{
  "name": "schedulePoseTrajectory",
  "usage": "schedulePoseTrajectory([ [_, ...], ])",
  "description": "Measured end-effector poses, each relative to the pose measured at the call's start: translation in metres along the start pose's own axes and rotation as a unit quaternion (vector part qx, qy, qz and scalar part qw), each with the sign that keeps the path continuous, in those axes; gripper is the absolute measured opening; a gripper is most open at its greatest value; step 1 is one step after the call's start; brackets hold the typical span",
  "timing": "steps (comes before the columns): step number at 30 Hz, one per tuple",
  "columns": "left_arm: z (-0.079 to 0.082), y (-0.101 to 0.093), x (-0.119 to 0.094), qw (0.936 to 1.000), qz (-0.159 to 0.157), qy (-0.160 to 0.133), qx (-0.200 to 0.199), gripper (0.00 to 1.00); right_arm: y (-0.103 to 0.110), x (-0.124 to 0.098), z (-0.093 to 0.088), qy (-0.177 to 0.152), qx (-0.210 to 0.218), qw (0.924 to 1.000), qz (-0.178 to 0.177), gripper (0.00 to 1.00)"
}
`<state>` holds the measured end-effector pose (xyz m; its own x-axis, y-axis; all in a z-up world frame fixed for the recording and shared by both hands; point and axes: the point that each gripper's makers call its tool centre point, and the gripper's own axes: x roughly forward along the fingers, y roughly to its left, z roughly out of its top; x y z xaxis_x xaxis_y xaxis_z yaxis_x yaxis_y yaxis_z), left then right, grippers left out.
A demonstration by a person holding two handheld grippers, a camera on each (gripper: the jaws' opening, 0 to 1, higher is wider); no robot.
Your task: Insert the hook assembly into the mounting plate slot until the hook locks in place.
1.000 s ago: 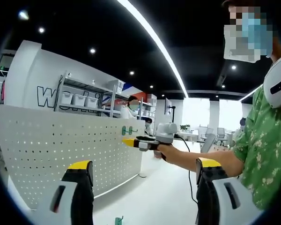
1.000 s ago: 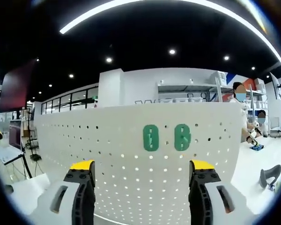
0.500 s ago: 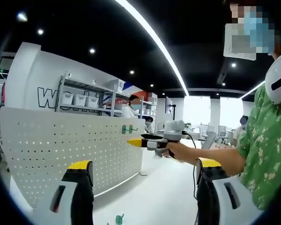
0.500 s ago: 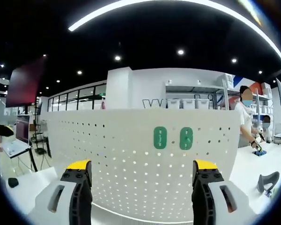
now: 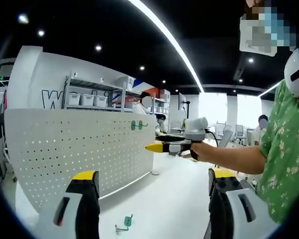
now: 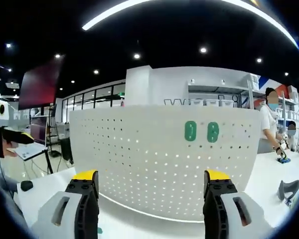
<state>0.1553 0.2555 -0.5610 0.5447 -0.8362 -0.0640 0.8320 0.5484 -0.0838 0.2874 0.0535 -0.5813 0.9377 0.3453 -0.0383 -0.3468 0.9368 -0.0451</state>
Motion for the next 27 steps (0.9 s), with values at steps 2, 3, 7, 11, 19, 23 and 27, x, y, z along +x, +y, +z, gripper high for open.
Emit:
schedulePoseTrajectory([
  [2,-0.006,0.001,-0.001,1.0,0.004,0.006,-0.001,0.93,0.003,-0.001,-0.003,0.002,0.0,1.0,0.004,0.88],
  [3,-0.01,0.002,-0.002,0.9999,0.006,0.011,-0.001,0.92,0.005,-0.002,-0.005,0.004,0.001,1.0,0.008,0.88],
  [7,-0.026,0.003,-0.005,0.9993,0.017,0.033,0.003,0.92,0.015,-0.006,-0.013,0.011,0.002,0.9997,0.021,0.87],
  [11,-0.04,0.005,-0.008,0.9985,0.024,0.049,0.002,0.92,0.027,-0.011,-0.022,0.021,0.001,0.9992,0.034,0.87],
  [19,-0.061,0.012,-0.017,0.9961,0.049,0.073,0.001,0.9,0.046,-0.02,-0.034,0.036,0.0,0.9981,0.05,0.85],
  [23,-0.067,0.015,-0.023,0.9953,0.06,0.076,-0.002,0.9,0.056,-0.025,-0.042,0.047,0.001,0.9971,0.061,0.85],
  [27,-0.076,0.014,-0.027,0.9941,0.066,0.086,-0.001,0.9,0.067,-0.028,-0.052,0.058,0.001,0.9959,0.069,0.84],
])
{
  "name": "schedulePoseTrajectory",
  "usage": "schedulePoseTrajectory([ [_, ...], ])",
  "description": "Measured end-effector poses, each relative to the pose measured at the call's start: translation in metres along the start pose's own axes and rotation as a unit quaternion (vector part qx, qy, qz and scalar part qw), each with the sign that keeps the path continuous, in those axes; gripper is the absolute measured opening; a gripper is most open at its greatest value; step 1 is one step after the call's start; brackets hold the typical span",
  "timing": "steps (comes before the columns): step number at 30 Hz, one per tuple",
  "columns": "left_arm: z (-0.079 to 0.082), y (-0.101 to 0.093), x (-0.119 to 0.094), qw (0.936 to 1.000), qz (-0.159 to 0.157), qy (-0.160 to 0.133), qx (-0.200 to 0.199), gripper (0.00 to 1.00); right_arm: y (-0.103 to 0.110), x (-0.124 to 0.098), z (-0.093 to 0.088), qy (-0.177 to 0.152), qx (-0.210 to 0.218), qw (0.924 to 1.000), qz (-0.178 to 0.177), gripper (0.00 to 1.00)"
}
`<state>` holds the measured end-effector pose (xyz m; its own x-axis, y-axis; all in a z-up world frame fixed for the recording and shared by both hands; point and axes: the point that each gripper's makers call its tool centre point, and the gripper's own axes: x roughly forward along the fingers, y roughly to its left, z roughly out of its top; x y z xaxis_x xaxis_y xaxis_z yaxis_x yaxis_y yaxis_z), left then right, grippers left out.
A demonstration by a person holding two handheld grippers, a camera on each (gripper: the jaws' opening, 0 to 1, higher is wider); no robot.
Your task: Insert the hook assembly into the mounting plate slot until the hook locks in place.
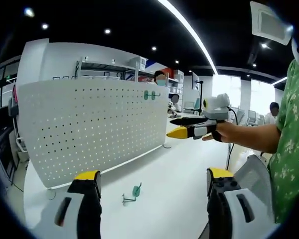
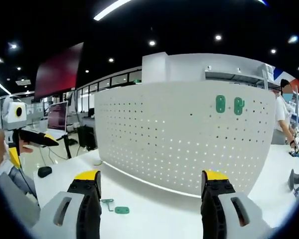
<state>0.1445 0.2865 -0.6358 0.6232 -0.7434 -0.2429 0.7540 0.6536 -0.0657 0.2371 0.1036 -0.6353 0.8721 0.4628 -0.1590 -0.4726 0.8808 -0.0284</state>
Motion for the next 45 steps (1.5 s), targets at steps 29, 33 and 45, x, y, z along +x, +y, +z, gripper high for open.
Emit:
schedulePoseTrajectory([
  [29,-0.031,0.003,0.003,0.9995,0.001,0.022,-0.021,0.87,0.065,0.032,-0.086,0.12,0.03,0.9906,0.06,0.61],
  [33,-0.033,0.004,0.006,0.9995,-0.002,0.024,-0.022,0.86,0.071,0.039,-0.099,0.141,0.037,0.9872,0.065,0.5],
  [45,-0.037,0.006,0.012,0.9992,-0.008,0.029,-0.027,0.86,0.083,0.06,-0.128,0.189,0.043,0.978,0.078,0.31],
])
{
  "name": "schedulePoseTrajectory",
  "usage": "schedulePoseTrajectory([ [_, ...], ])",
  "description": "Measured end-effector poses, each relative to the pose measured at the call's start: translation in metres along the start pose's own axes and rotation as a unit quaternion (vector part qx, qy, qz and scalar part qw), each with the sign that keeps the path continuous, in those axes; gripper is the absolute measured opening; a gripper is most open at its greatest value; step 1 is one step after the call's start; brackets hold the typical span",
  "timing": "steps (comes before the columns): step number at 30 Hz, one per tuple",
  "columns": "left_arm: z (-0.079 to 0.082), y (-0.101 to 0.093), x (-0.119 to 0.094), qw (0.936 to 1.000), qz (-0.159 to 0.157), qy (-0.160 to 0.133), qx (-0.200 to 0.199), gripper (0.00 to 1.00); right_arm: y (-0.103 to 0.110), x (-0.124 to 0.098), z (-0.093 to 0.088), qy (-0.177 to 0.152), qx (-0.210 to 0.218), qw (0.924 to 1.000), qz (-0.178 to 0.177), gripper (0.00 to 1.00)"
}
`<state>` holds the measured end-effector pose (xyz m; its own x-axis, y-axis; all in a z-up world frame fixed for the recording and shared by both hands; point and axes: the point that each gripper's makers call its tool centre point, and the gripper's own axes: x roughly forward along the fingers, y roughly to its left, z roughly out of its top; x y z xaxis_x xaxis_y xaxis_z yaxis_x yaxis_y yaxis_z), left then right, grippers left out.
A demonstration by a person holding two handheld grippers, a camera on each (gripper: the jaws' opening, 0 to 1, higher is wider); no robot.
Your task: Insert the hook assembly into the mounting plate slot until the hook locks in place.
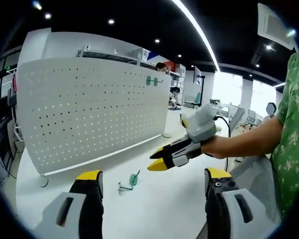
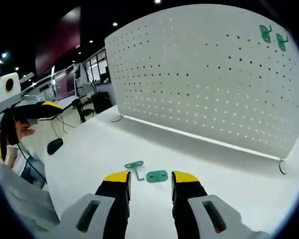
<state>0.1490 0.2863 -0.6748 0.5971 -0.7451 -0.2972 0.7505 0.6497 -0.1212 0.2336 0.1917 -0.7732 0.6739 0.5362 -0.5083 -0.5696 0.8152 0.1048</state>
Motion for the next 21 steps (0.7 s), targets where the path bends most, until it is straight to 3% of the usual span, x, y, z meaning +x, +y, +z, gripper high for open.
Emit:
schedulePoseTrajectory([
  [6,-0.002,0.001,0.003,1.0,-0.003,0.004,-0.001,0.85,-0.004,0.014,-0.012,0.026,0.018,0.9995,-0.001,0.23],
  [21,-0.004,0.004,0.008,0.9999,-0.008,0.01,-0.005,0.84,-0.008,0.041,-0.027,0.061,0.065,0.996,-0.003,0.16],
])
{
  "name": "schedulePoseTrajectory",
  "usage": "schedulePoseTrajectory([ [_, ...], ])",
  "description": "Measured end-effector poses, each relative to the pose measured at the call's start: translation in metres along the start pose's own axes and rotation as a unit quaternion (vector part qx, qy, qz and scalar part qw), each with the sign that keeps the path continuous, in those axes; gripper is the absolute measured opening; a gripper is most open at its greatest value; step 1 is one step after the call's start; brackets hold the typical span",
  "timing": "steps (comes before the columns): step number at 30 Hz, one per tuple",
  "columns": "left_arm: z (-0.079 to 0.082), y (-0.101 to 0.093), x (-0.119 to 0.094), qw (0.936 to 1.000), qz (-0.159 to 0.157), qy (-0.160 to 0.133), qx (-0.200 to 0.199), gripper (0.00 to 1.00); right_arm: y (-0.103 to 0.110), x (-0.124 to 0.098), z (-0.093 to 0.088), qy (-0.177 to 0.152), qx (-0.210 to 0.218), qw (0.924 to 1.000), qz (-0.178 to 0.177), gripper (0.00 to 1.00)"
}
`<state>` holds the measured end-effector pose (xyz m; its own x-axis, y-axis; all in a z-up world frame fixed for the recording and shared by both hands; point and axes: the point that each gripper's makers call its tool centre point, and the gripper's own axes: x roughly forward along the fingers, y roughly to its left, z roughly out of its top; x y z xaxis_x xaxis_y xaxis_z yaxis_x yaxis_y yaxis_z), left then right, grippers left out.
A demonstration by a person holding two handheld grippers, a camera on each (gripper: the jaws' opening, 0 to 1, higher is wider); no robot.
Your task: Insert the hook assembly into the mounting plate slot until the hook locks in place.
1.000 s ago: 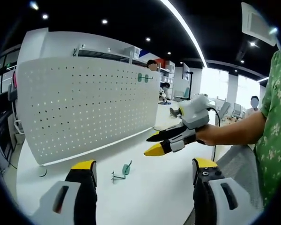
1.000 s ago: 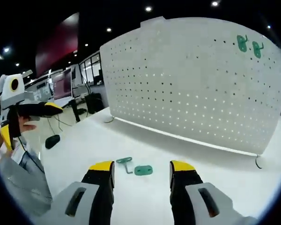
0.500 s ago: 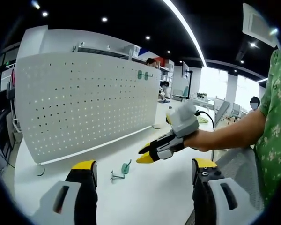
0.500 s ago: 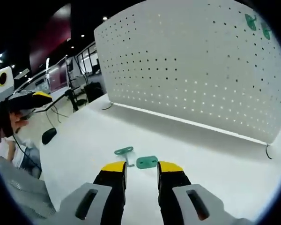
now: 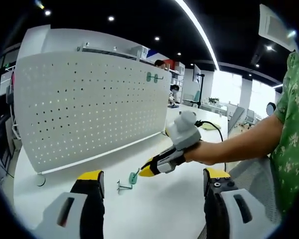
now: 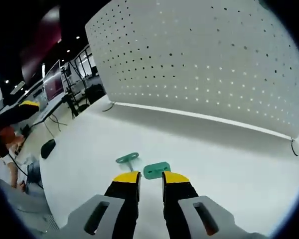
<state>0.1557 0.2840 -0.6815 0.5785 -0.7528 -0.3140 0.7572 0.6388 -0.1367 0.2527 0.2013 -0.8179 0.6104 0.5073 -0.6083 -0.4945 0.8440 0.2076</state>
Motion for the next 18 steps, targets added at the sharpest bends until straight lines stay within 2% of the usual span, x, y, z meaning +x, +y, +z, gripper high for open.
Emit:
schedulePoseTrajectory([
  [11,-0.003,0.003,0.003,1.0,-0.002,0.004,-0.006,0.82,-0.005,0.011,0.004,0.0,0.025,0.9997,-0.006,0.15],
  [18,-0.005,0.005,0.003,0.9999,-0.001,0.006,-0.008,0.82,-0.01,0.015,0.005,0.005,0.022,0.9996,-0.014,0.1],
])
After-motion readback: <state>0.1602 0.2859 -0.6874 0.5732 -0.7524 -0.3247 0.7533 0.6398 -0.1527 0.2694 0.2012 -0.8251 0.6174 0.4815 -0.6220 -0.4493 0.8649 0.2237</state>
